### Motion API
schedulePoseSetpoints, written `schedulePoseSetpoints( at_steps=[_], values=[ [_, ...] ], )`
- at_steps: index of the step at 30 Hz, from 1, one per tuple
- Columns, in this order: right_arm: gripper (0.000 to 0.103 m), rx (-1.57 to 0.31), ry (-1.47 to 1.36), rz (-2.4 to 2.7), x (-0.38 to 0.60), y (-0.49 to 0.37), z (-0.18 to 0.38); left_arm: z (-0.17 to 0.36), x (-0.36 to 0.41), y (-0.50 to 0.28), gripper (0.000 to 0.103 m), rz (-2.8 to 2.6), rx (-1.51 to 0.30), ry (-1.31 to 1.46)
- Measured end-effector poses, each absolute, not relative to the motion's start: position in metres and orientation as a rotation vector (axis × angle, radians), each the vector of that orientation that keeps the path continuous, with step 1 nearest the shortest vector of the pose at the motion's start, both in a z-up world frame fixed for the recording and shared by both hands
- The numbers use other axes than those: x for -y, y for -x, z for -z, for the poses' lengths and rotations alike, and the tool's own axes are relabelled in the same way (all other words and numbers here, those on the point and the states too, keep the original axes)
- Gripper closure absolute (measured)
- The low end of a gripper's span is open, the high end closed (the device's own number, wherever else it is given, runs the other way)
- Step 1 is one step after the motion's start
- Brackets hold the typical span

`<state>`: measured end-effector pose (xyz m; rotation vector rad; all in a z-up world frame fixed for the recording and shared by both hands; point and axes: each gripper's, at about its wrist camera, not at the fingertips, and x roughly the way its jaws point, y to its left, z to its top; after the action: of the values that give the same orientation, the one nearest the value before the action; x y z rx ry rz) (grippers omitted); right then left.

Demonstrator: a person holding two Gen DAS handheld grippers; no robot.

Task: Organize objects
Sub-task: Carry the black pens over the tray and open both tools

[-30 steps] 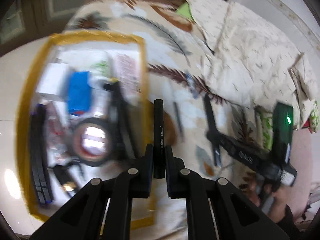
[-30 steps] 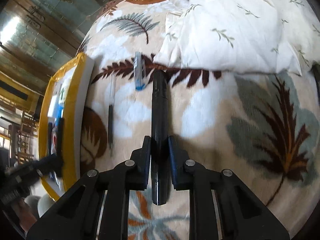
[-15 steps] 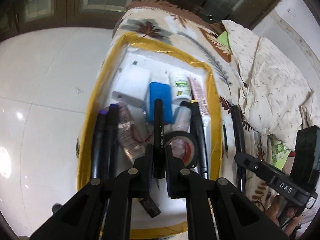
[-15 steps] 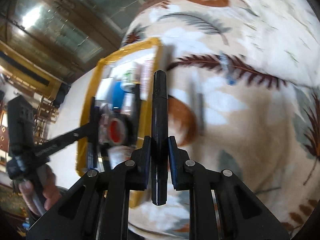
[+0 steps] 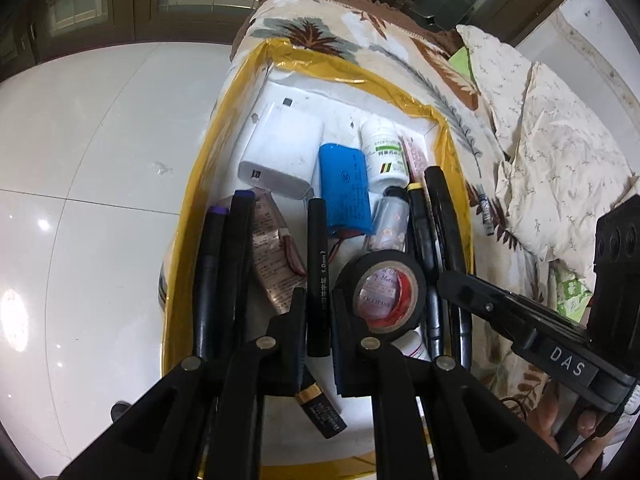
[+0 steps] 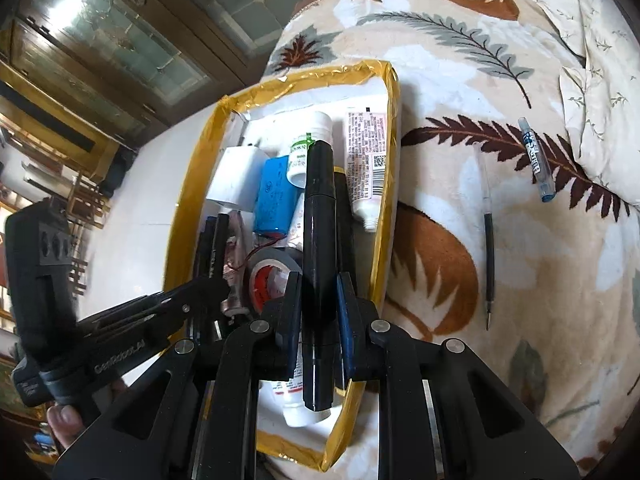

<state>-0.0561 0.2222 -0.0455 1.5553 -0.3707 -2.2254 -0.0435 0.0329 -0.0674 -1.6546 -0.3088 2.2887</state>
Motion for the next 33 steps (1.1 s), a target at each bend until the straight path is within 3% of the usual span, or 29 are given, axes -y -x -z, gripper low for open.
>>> schedulePoseSetpoints(
  at_steps=[33],
  values=[
    [0.087, 0.344, -1.587, 2.254, -0.211, 0.069, 0.051, 0.073, -0.012, 0.053, 0.093, -2.295, 0.290, 1.726]
  ],
)
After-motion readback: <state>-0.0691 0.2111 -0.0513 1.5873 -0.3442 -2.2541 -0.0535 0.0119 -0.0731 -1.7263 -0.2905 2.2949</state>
